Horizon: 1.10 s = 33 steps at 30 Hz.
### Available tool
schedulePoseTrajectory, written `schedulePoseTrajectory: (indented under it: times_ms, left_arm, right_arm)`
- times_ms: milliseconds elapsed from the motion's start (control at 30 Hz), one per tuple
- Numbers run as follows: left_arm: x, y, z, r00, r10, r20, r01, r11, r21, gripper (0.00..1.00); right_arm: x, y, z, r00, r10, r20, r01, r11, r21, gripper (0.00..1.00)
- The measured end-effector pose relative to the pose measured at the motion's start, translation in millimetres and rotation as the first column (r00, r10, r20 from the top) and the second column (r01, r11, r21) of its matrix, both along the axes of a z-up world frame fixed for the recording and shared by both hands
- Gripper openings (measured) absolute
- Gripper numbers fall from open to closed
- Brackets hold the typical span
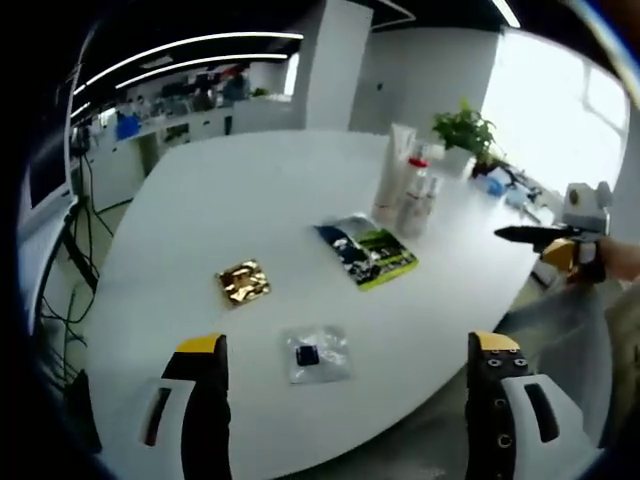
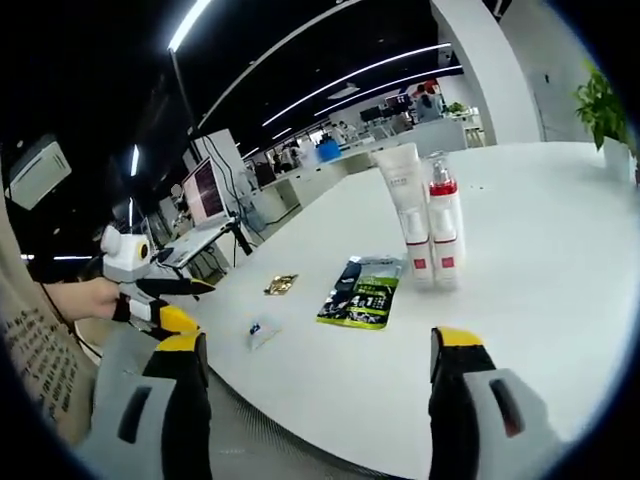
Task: Arrange the skincare products in the storage area until every visible bottle or jar stands upright without overlapping.
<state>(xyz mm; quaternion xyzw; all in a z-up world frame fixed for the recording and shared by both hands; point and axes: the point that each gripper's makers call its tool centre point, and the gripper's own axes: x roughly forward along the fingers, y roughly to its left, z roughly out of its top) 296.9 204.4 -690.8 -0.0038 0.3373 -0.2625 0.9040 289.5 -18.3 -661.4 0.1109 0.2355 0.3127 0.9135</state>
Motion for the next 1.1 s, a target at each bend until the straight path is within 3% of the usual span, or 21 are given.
schedulePoseTrajectory:
  times_ms: [633,1100]
  left_arm:
    - [-4.0,8.0,-3.0,1.0,0.014,-0.009,-0.013,1.0,0.023,0.97]
    - [-2.5,8.8,-23.0,0.997,0.019,-0.073,-0.012,0.996,0.093,0.97]
  right_arm:
    - [0.5,-2.1,0.6,1.0,-0.007,0.003,0.007,1.0,0.002,0.91]
    - [-0.1,-3.0,-1.2,1.0,-0.008,-0.004,0.008,1.0,-0.005,0.9]
